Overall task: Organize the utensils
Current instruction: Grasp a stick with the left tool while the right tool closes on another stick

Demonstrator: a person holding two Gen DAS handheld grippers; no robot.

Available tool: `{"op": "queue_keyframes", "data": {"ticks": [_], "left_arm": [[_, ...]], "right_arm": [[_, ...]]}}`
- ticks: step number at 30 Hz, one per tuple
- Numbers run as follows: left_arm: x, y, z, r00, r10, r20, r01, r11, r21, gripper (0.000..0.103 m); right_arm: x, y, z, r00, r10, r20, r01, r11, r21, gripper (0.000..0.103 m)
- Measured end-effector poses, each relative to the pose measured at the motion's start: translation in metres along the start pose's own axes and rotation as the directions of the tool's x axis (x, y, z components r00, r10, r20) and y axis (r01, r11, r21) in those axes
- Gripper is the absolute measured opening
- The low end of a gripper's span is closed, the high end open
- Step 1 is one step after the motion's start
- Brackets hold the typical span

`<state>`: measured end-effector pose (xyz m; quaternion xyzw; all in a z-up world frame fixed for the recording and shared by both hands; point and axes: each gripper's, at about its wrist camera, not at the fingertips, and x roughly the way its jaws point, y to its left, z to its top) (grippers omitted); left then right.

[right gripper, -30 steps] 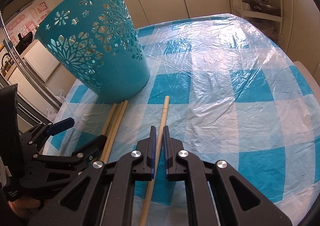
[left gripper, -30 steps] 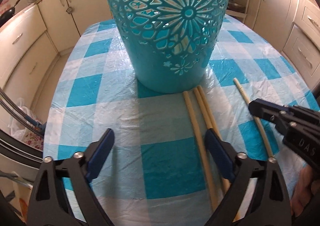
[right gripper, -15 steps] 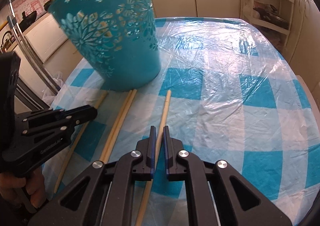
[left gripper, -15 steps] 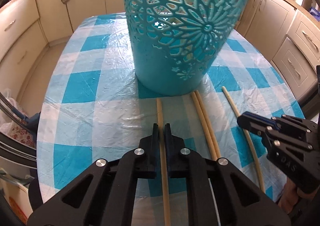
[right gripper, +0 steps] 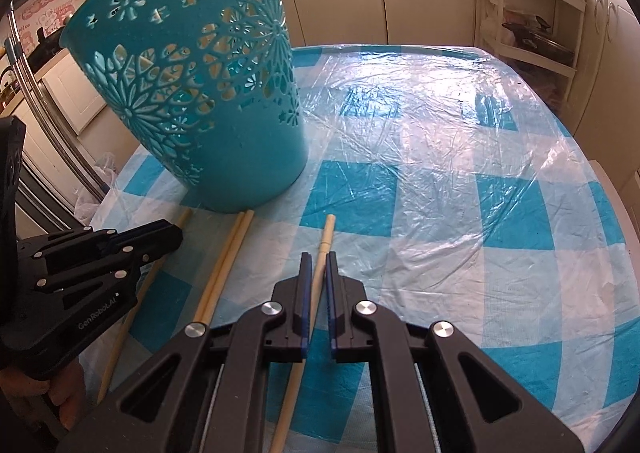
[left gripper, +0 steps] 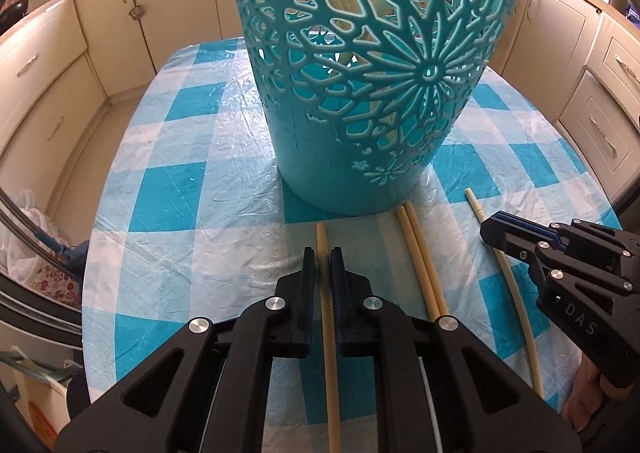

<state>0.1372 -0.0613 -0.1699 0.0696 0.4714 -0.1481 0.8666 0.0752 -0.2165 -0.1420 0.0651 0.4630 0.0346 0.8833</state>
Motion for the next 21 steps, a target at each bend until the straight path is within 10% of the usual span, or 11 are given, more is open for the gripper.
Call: {"op": "queue_keyframes", "data": {"ticks": [21], "left_arm": [[-0.042, 0.03, -0.008, 0.987, -0.159, 0.033, 0.161, 0.983, -0.093, 0.005]], "right_arm": [[-0.002, -0.007, -0.001, 1.0, 0.027, 0.005, -0.027, 0.999, 0.025, 0.007]]}}
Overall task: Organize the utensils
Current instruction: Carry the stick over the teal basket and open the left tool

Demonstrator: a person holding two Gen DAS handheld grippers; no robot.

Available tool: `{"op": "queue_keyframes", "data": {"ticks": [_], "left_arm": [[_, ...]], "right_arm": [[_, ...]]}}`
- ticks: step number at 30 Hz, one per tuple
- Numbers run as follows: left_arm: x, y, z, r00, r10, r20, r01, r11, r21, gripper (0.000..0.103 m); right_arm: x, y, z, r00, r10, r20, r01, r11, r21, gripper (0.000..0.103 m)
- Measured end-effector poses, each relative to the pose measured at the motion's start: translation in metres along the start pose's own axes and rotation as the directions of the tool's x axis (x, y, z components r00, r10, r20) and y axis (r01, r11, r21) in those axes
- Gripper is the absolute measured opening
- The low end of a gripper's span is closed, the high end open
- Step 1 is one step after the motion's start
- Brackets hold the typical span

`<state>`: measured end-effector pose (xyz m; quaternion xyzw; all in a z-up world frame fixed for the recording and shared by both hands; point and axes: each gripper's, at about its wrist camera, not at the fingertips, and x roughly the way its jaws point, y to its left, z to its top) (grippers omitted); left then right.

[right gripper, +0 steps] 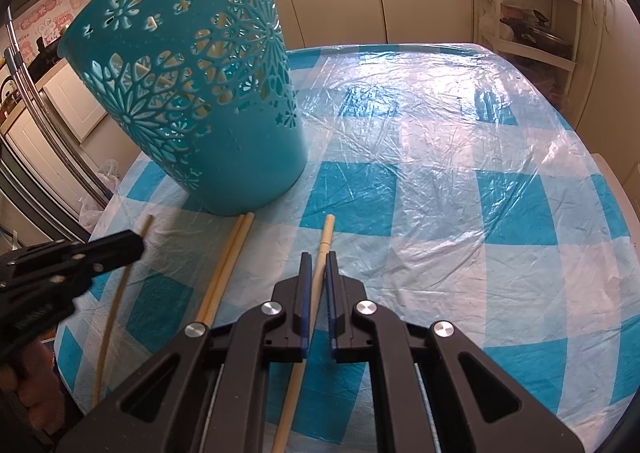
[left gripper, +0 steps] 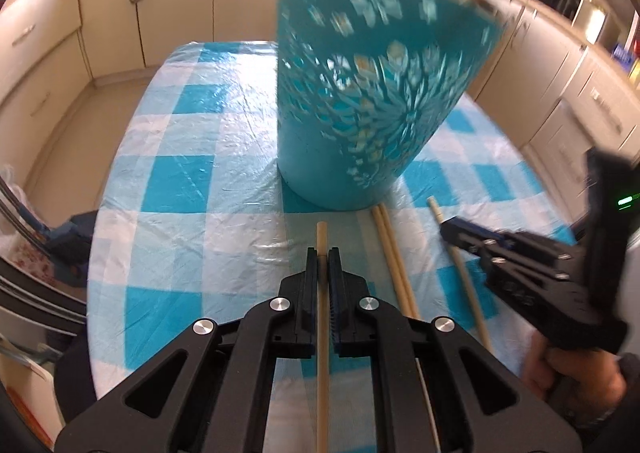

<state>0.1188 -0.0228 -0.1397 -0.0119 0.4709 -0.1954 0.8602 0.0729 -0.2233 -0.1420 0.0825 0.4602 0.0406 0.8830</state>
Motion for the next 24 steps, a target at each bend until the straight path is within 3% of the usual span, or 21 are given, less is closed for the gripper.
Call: {"op": "queue_keyframes", "data": {"ticks": [4, 8, 14, 24], "left_arm": [[-0.04, 0.019, 0.001, 0.994, -0.078, 0.075, 0.082, 0.996, -0.044, 0.005], [-0.078, 0.03, 0.011, 0.979, -0.113, 0.167, 0.125, 0.99, -0.061, 0.005], [-0.127, 0.019, 0.039, 0.946, -0.142, 0.291, 0.157, 0.987, -0.029, 0.005], [-0.18, -0.002, 0.074, 0.908, -0.147, 0.392, 0.143, 0.989, 0.04, 0.005]], "right_arm": [[0.0, 0.0, 0.0, 1.0, 0.001, 0.0, -0.001, 1.0, 0.0, 0.007], [0.0, -0.001, 0.0, 1.0, 0.01, -0.001, -0.01, 1.0, 0.006, 0.007], [0.0, -0.008, 0.001, 1.0, 0.028, -0.003, -0.028, 1.0, 0.013, 0.007], [-0.001, -0.012, 0.001, 0.999, 0.054, -0.004, -0.054, 0.998, 0.028, 0.007]]}}
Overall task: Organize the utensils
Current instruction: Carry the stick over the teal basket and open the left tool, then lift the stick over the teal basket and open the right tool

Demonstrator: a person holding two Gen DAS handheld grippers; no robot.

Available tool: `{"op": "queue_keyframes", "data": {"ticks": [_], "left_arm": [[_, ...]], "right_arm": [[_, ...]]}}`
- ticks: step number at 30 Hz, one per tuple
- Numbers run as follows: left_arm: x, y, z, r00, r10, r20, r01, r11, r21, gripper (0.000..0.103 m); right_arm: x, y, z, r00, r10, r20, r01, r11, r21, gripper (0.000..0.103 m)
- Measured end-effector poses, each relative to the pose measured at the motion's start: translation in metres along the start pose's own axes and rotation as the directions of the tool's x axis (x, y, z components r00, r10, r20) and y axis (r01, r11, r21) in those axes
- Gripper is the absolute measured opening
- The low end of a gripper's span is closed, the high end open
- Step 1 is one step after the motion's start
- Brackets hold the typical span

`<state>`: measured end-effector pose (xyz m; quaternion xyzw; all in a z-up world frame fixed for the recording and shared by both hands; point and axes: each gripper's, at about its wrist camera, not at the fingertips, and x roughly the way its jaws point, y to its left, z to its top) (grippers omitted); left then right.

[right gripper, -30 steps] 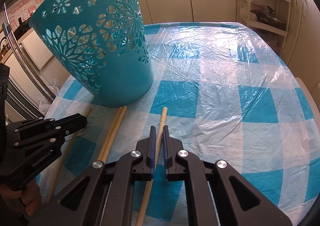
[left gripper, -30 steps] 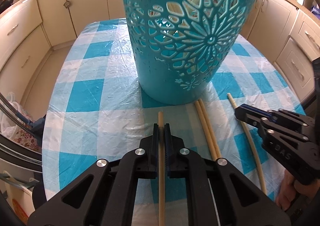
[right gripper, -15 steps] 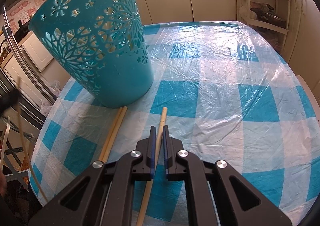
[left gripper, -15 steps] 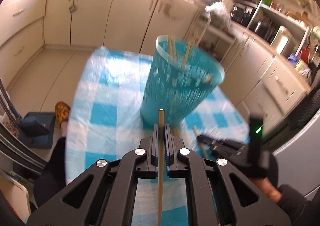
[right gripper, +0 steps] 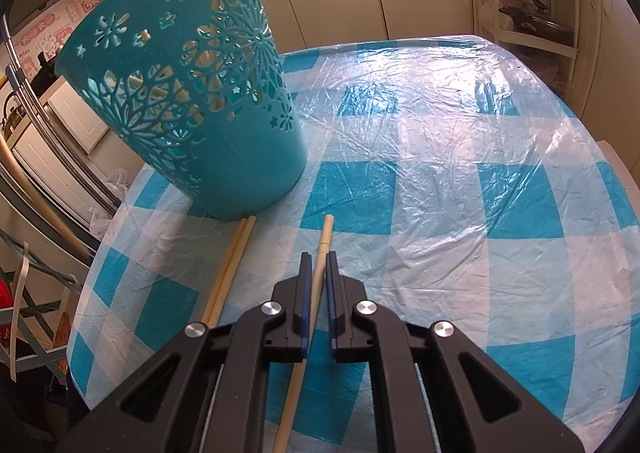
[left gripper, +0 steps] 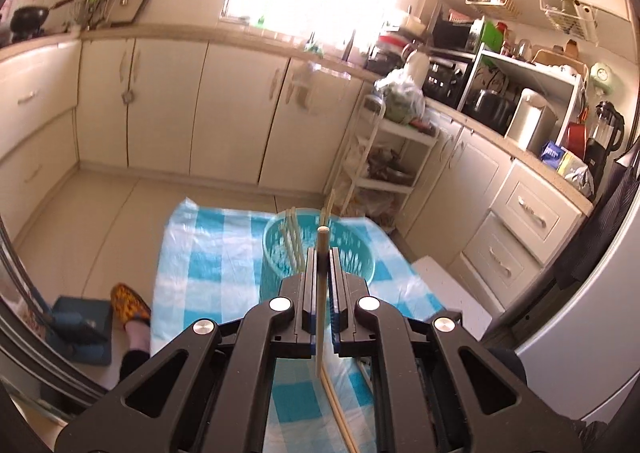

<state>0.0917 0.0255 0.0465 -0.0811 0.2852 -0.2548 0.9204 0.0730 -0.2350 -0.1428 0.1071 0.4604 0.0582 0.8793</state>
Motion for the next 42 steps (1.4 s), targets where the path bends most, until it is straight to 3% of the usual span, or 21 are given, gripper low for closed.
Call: {"op": "queue_keyframes", "data": {"ticks": [9, 13, 20, 26, 29, 30, 36, 39, 42], "left_arm": [[-0.027, -0.018, 0.066, 0.983, 0.04, 0.177, -0.05, 0.998, 0.049, 0.005], [-0.011, -0.026, 0.077, 0.978, 0.067, 0.199, -0.084, 0.994, 0.075, 0.005], [0.068, -0.023, 0.054, 0.99, 0.132, 0.059, -0.137, 0.984, 0.112, 0.005], [0.115, -0.004, 0.022, 0.979, 0.188, -0.075, -0.18, 0.979, 0.099, 0.008], [0.114, 0.008, 0.009, 0.976, 0.196, -0.089, -0.191, 0.979, 0.069, 0.027], [0.11, 0.012, 0.005, 0.975, 0.205, -0.084, -0.201, 0.978, 0.058, 0.039], [0.093, 0.05, -0.033, 0.959, 0.274, -0.067, -0.278, 0.958, -0.065, 0.068], [0.098, 0.072, -0.064, 0.94, 0.321, -0.119, -0.334, 0.935, -0.117, 0.072], [0.108, 0.088, -0.091, 0.928, 0.323, -0.187, -0.352, 0.924, -0.149, 0.073]], "right_arm": [[0.0, -0.001, 0.0, 1.0, 0.0, 0.005, 0.0, 1.0, 0.009, 0.007], [0.0, -0.002, 0.0, 1.0, 0.006, 0.004, -0.006, 1.0, 0.011, 0.007], [-0.001, -0.004, 0.0, 1.0, 0.009, 0.003, -0.009, 1.0, 0.012, 0.007], [-0.001, -0.004, 0.0, 1.0, 0.004, 0.006, -0.004, 1.0, 0.01, 0.007], [0.0, -0.002, 0.0, 1.0, -0.007, 0.005, 0.007, 1.0, -0.001, 0.007], [0.0, 0.0, -0.001, 1.0, -0.008, 0.005, 0.008, 1.0, -0.005, 0.008], [0.002, 0.016, -0.002, 0.998, -0.067, 0.008, 0.068, 0.996, -0.063, 0.011], [0.003, 0.022, -0.003, 0.994, -0.106, 0.013, 0.107, 0.99, -0.097, 0.01], [0.0, 0.022, -0.005, 0.994, -0.104, 0.015, 0.105, 0.991, -0.088, 0.006]]}}
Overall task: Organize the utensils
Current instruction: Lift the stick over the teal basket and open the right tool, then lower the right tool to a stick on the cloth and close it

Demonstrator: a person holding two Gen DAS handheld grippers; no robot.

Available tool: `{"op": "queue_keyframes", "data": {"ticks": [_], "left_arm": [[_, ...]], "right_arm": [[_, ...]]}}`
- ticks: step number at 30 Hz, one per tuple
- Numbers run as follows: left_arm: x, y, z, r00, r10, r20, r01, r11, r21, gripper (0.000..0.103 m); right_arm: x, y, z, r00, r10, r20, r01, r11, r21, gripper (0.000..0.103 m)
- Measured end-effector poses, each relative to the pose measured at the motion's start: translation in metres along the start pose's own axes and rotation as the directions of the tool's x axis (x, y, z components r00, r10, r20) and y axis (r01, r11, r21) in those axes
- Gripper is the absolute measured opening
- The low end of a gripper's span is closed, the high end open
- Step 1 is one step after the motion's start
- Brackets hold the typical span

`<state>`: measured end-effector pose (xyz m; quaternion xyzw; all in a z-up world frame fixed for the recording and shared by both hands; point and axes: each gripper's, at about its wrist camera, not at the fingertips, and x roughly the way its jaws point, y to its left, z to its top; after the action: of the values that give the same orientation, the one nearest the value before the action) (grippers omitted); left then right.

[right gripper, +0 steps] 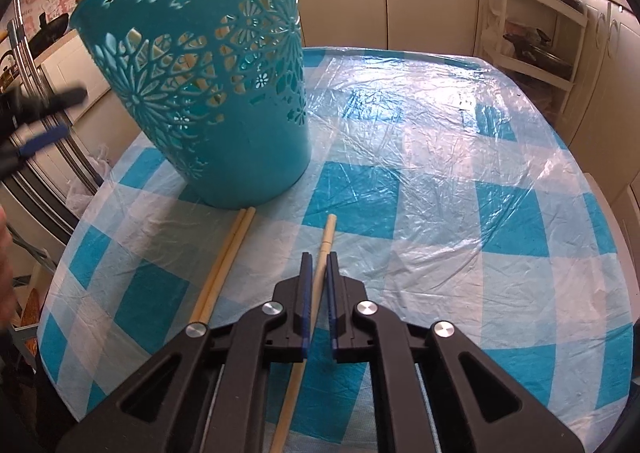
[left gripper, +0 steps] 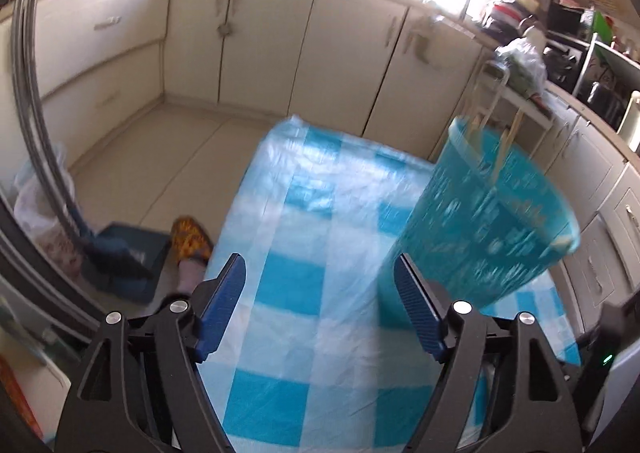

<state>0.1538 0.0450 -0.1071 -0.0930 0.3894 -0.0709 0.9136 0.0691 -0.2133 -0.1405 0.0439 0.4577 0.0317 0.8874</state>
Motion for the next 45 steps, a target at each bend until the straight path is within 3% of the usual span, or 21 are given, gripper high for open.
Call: {"op": "queue_keyframes", "data": {"ticks": [4, 8, 13, 20, 23, 25, 27, 30, 32, 33, 36, 41, 45], "left_arm": [[0.022, 0.006, -0.029, 0.998, 0.01, -0.059, -0.011, 1.0, -0.013, 0.077], [0.034, 0.013, -0.043, 0.997, 0.006, -0.082, -0.009, 1.0, -0.029, 0.08], [0.035, 0.016, -0.046, 0.997, 0.008, -0.072, -0.011, 0.999, -0.052, 0.082], [0.031, 0.008, -0.05, 0.998, 0.018, -0.053, -0.019, 1.0, -0.009, 0.082], [0.03, 0.004, -0.049, 0.999, 0.018, -0.049, -0.017, 1.0, 0.003, 0.082], [0.029, 0.006, -0.048, 0.999, 0.014, -0.049, -0.015, 1.0, -0.006, 0.082], [0.029, 0.008, -0.047, 0.999, 0.009, -0.051, -0.01, 1.0, -0.018, 0.082], [0.03, 0.011, -0.047, 0.998, 0.0, -0.056, -0.002, 0.999, -0.038, 0.082], [0.03, 0.012, -0.047, 0.998, -0.002, -0.055, 0.0, 0.999, -0.038, 0.082], [0.03, 0.012, -0.047, 0.998, -0.003, -0.055, 0.001, 0.999, -0.036, 0.083], [0.031, 0.01, -0.048, 0.998, 0.0, -0.058, -0.002, 1.0, -0.024, 0.083], [0.032, 0.009, -0.048, 0.998, 0.001, -0.066, -0.003, 1.0, -0.02, 0.083], [0.035, 0.009, -0.048, 0.997, 0.002, -0.077, -0.003, 1.0, -0.022, 0.083]], "right_arm": [[-0.016, -0.014, -0.007, 0.997, 0.074, 0.038, -0.077, 0.994, 0.073, 0.006], [-0.05, -0.025, -0.006, 0.978, 0.156, 0.14, -0.171, 0.98, 0.101, 0.006], [-0.1, -0.028, 0.019, 0.933, 0.212, 0.289, -0.25, 0.963, 0.101, 0.006], [-0.158, -0.006, 0.083, 0.835, 0.293, 0.467, -0.341, 0.94, 0.019, 0.004], [-0.169, 0.007, 0.106, 0.82, 0.297, 0.489, -0.323, 0.946, -0.033, 0.004], [-0.169, 0.008, 0.114, 0.836, 0.281, 0.472, -0.292, 0.955, -0.053, 0.004], [-0.156, 0.005, 0.116, 0.883, 0.231, 0.408, -0.235, 0.971, -0.041, 0.007], [-0.118, -0.014, 0.099, 0.941, 0.117, 0.318, -0.127, 0.992, 0.014, 0.064], [-0.085, -0.031, 0.086, 0.97, 0.061, 0.234, -0.07, 0.997, 0.031, 0.057], [-0.061, -0.043, 0.077, 0.985, 0.026, 0.171, -0.035, 0.998, 0.049, 0.045], [-0.013, -0.067, 0.065, 0.996, -0.068, 0.065, 0.065, 0.996, 0.055, 0.031], [0.022, -0.08, 0.07, 0.984, -0.175, 0.016, 0.175, 0.984, -0.017, 0.029], [0.017, -0.099, 0.08, 0.984, -0.173, 0.037, 0.173, 0.985, 0.022, 0.029]]}}
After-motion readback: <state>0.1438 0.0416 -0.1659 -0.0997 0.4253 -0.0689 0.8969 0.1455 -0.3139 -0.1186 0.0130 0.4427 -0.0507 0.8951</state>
